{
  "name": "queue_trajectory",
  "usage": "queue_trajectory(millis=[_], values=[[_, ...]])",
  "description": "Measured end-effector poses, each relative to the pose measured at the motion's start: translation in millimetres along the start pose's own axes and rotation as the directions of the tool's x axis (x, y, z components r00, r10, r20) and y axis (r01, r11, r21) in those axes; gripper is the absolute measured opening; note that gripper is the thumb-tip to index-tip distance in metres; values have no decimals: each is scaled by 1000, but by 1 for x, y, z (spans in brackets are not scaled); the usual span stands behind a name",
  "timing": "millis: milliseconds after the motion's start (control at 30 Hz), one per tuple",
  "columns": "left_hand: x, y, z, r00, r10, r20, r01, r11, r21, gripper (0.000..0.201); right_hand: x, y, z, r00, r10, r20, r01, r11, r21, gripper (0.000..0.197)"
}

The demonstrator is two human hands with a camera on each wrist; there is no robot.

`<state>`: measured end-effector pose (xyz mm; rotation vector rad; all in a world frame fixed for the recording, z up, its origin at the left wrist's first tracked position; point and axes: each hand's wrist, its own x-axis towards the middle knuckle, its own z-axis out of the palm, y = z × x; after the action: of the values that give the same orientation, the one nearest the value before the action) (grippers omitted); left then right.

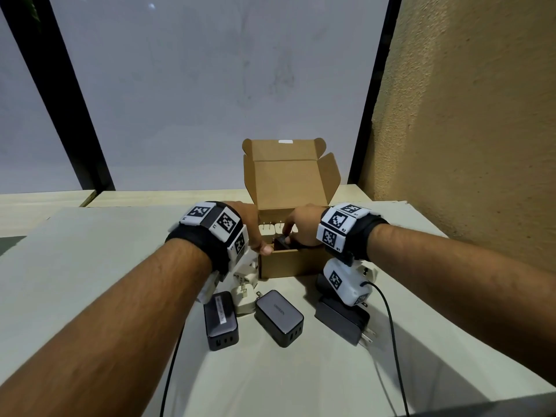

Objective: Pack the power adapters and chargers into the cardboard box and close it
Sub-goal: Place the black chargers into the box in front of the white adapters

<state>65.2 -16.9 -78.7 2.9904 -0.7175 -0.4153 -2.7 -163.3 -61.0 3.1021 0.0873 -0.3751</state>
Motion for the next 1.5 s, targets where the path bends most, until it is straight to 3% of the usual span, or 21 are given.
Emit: queue_trajectory(millis=[300, 500, 966, 1266, 1400, 1466, 1500], values=[[-4, 1, 1, 1000, 0, -28, 1, 999, 37, 56, -1, 1, 4, 999, -44, 28, 42, 997, 68, 36], [-5, 3, 0, 1000, -7, -22, 9, 997, 80, 73, -5, -3, 6, 997, -77, 17, 75, 990, 119, 36], [-4, 1, -1, 1000, 1, 12, -2, 997, 79, 74, -7, -9, 4, 992, -118, 33, 114, 987, 115, 41], [-12, 5, -3, 999, -15, 33, 14, 999, 45, 64, -62, 25, 7, 986, -139, -96, 165, 912, 375, 38], [-19, 11, -5, 1000, -25, 12, 24, 997, 78, 60, -102, 40, 8, 968, -103, -228, 178, 924, 338, 15], [-21, 14, -7, 999, -43, 18, 41, 995, 88, 66, -121, 42, 11, 978, -110, -177, 158, 946, 283, 9], [-22, 15, -8, 999, -48, 23, 46, 995, 93, 69, -129, 41, 15, 985, -115, -125, 143, 960, 241, 15]])
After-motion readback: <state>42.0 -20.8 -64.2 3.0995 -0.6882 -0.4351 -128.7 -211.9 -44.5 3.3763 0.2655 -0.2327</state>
